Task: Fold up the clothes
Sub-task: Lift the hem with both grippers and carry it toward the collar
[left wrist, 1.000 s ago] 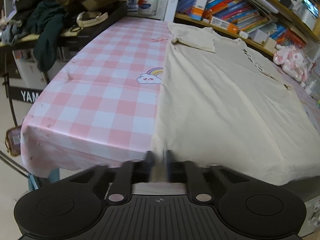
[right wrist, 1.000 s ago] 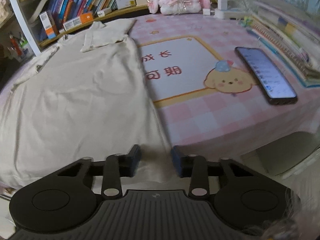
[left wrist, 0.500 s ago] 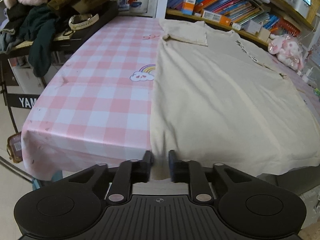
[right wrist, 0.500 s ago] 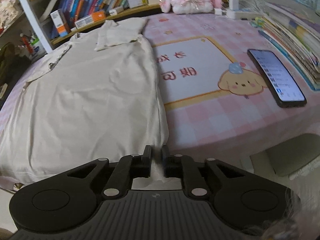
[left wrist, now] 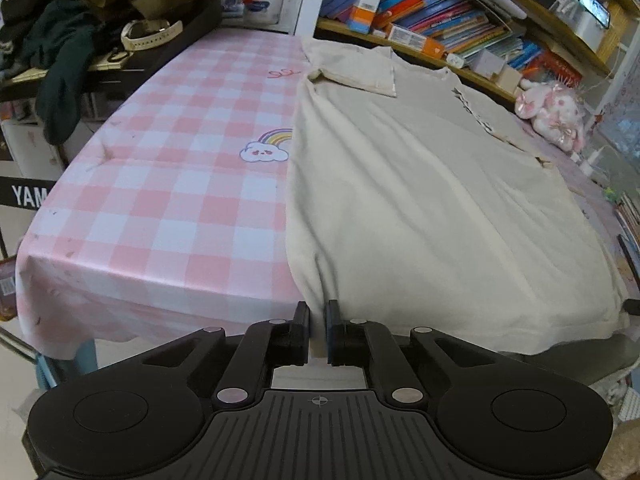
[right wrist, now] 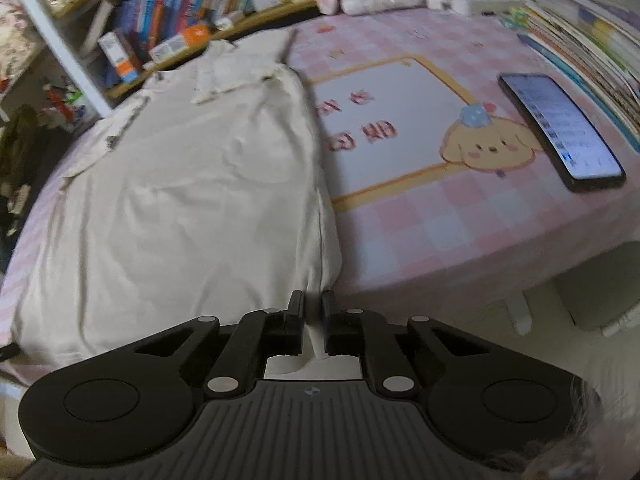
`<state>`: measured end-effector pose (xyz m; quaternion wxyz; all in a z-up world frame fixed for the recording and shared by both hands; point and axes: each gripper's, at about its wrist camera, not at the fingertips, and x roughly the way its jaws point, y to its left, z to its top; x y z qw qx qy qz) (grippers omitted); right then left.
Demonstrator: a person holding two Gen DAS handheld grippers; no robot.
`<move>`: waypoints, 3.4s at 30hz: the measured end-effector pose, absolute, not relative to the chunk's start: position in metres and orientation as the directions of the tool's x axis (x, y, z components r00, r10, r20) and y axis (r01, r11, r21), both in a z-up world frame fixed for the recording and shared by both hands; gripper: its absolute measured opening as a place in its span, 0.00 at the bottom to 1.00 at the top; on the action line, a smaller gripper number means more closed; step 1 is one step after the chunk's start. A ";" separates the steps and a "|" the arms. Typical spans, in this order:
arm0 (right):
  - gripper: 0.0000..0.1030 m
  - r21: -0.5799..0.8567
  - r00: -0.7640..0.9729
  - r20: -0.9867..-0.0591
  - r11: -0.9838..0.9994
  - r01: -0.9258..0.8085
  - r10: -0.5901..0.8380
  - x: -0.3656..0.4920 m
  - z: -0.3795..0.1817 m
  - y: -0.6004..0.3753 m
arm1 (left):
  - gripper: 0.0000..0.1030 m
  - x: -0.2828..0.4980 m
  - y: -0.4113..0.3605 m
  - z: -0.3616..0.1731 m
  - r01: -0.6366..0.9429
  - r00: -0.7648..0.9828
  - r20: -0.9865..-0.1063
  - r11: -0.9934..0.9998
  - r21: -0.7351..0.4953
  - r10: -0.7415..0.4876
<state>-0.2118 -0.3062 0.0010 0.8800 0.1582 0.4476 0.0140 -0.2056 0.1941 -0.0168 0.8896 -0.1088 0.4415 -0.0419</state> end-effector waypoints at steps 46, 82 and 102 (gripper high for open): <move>0.08 0.403 0.472 -0.832 0.903 0.150 0.293 -0.197 -0.020 -0.318 | 0.03 -0.192 0.215 -0.025 -0.039 0.557 -0.758 0.901 -0.431 -0.339; 0.07 0.736 0.732 -0.523 0.665 0.128 0.437 -0.192 0.073 -0.371 | 0.03 -0.140 0.242 0.031 0.010 0.765 -0.379 0.598 -0.801 -0.520; 0.07 0.858 0.871 -0.319 0.505 0.097 0.375 0.055 0.077 -0.388 | 0.03 0.080 0.229 0.053 -0.073 0.874 -0.344 0.605 -0.793 -0.344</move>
